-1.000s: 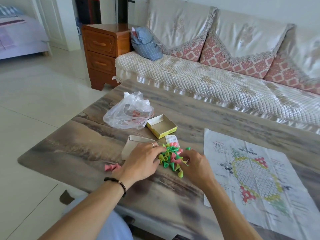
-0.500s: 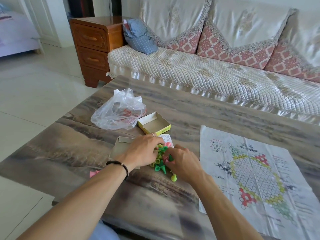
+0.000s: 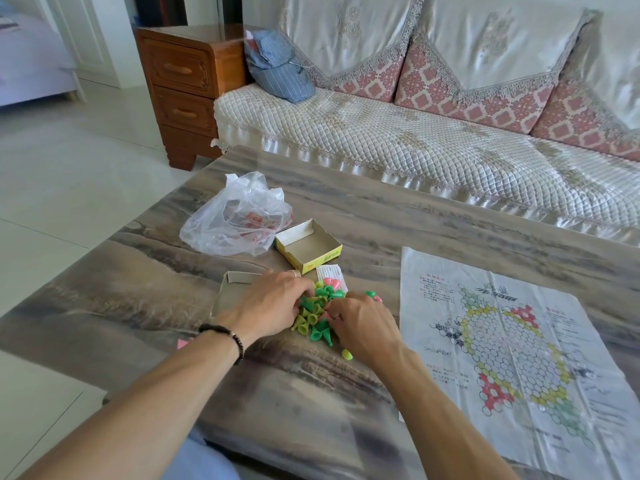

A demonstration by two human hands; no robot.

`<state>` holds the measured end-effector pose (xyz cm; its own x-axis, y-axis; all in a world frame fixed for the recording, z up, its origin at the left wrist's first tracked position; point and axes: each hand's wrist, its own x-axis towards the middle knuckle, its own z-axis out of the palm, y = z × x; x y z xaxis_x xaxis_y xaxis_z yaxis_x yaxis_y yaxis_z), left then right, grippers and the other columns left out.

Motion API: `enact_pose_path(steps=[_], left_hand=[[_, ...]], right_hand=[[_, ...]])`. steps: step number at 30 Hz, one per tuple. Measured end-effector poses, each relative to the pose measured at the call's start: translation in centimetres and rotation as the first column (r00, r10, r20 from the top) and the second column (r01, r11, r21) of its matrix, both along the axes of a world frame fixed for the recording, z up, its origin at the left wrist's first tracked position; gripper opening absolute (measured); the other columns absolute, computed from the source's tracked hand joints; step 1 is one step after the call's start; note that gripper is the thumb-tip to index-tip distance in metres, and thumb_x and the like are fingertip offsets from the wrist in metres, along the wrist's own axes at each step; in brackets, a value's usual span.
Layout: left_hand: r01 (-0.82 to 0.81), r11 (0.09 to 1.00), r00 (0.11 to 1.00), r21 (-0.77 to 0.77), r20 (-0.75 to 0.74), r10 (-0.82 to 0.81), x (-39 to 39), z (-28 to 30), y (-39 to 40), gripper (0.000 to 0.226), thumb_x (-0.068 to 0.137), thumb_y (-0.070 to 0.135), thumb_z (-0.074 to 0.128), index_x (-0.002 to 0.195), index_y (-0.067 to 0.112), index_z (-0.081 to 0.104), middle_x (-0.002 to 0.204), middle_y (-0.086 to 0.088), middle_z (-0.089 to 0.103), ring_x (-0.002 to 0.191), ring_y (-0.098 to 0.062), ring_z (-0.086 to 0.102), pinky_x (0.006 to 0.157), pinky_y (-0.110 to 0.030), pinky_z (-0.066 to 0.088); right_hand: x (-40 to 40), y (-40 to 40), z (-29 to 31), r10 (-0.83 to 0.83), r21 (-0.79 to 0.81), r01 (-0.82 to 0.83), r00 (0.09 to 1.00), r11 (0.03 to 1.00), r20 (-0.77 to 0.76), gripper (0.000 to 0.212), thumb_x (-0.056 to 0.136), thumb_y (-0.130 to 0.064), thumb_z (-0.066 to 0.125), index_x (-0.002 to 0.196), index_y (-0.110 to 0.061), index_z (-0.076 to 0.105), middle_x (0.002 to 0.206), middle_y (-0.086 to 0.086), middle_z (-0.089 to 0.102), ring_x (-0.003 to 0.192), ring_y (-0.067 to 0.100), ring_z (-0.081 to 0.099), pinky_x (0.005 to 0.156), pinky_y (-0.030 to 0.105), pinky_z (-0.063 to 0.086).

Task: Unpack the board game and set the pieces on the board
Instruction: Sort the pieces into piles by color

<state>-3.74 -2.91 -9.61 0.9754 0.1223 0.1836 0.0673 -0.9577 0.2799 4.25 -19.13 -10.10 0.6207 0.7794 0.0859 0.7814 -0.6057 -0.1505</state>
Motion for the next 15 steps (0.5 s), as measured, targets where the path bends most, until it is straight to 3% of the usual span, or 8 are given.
enact_pose_path(steps=[3,6,11,13,15], left_hand=[[-0.003,1.000,1.000,-0.002,0.029,0.003,-0.2,-0.1,0.3,0.031,0.081,0.010,0.068,0.108,0.023,0.065,0.095,0.001,0.066,0.087,-0.022,0.062,0.075,-0.032,0.042],[0.008,1.000,0.998,-0.016,0.055,-0.007,-0.2,-0.3,0.2,0.029,0.078,0.002,0.065,0.101,0.020,0.063,0.090,0.003,0.065,0.080,-0.022,0.063,0.072,-0.034,0.043],[-0.002,0.991,0.985,-0.136,0.173,0.026,-0.1,0.3,0.0,0.029,0.079,-0.003,0.059,0.098,0.017,0.067,0.086,0.004,0.058,0.073,-0.017,0.059,0.067,-0.034,0.051],[0.055,0.985,0.991,-0.166,0.125,-0.035,0.4,1.0,-0.8,0.035,0.083,0.000,0.057,0.109,0.019,0.070,0.096,0.001,0.059,0.081,-0.017,0.057,0.077,-0.032,0.050],[0.139,0.980,0.989,-0.142,-0.021,-0.143,1.1,1.5,-2.1,0.037,0.087,0.001,0.056,0.115,0.021,0.070,0.105,-0.002,0.058,0.095,-0.019,0.056,0.082,-0.029,0.045]], right_hand=[[0.4,-0.3,0.6,-0.052,-0.014,0.051,0.998,0.999,-0.023,0.017,0.086,-0.014,0.052,0.095,-0.016,0.067,0.095,0.004,0.066,0.084,0.030,0.062,0.064,0.032,0.045],[0.8,-1.1,0.8,-0.091,-0.008,0.091,0.995,0.996,-0.043,0.022,0.077,-0.004,0.050,0.090,-0.014,0.065,0.093,0.006,0.068,0.082,0.032,0.062,0.066,0.035,0.050],[1.1,-2.5,0.7,-0.118,0.122,0.142,0.975,0.982,-0.188,0.021,0.076,-0.004,0.056,0.087,-0.017,0.069,0.088,0.003,0.070,0.079,0.026,0.063,0.068,0.034,0.051],[1.4,-3.0,0.8,-0.093,0.138,0.130,0.965,0.982,-0.246,0.020,0.078,-0.007,0.057,0.088,-0.017,0.070,0.089,0.002,0.069,0.080,0.021,0.063,0.069,0.030,0.051],[1.4,-3.4,1.2,-0.070,0.121,0.110,0.954,0.987,-0.291,0.022,0.078,-0.007,0.056,0.091,-0.016,0.071,0.092,0.002,0.069,0.083,0.019,0.063,0.072,0.027,0.050]])
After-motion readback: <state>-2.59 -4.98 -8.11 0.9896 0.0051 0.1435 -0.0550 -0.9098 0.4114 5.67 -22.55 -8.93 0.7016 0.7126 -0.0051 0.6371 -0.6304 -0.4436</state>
